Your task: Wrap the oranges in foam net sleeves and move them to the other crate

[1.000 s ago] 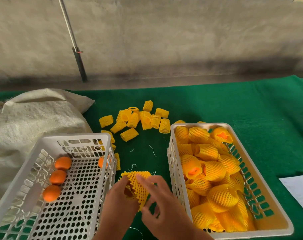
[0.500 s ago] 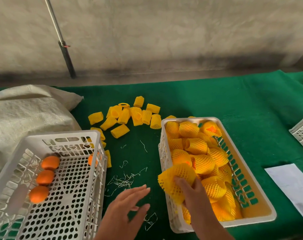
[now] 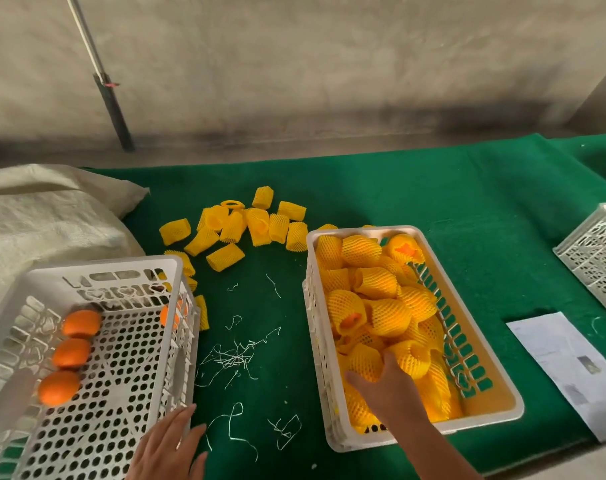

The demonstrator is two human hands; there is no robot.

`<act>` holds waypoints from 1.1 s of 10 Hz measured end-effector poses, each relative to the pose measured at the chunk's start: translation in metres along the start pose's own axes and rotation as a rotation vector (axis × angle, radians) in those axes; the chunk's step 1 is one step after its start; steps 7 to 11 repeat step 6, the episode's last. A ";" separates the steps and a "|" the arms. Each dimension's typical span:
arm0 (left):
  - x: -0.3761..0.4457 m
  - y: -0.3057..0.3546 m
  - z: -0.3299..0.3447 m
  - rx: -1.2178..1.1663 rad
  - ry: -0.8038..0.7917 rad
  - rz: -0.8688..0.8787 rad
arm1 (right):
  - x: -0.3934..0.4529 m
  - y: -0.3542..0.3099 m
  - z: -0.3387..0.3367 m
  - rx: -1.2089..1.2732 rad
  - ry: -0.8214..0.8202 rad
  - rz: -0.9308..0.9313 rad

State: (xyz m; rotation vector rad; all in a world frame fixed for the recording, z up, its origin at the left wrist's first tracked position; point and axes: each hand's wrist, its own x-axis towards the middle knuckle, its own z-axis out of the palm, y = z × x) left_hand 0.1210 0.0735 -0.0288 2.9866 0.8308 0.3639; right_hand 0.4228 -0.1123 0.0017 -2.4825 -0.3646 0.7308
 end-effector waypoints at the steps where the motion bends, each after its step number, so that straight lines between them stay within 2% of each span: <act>1: -0.007 0.000 0.004 0.006 -0.081 -0.024 | -0.006 0.001 0.002 -0.018 0.021 -0.029; 2: -0.015 -0.003 0.008 -0.008 -0.185 -0.032 | -0.007 0.007 0.003 -0.034 -0.001 -0.058; 4: -0.024 -0.004 0.009 -0.040 -0.198 -0.070 | -0.010 0.018 -0.001 -0.020 -0.040 -0.101; 5: -0.025 -0.010 0.004 -0.073 -0.205 -0.096 | -0.013 0.020 -0.007 -0.073 -0.005 -0.100; 6: -0.023 -0.003 0.001 -0.177 -0.146 -0.129 | -0.028 0.017 -0.009 -0.066 0.211 -0.238; 11: -0.023 -0.003 0.001 -0.177 -0.146 -0.129 | -0.028 0.017 -0.009 -0.066 0.211 -0.238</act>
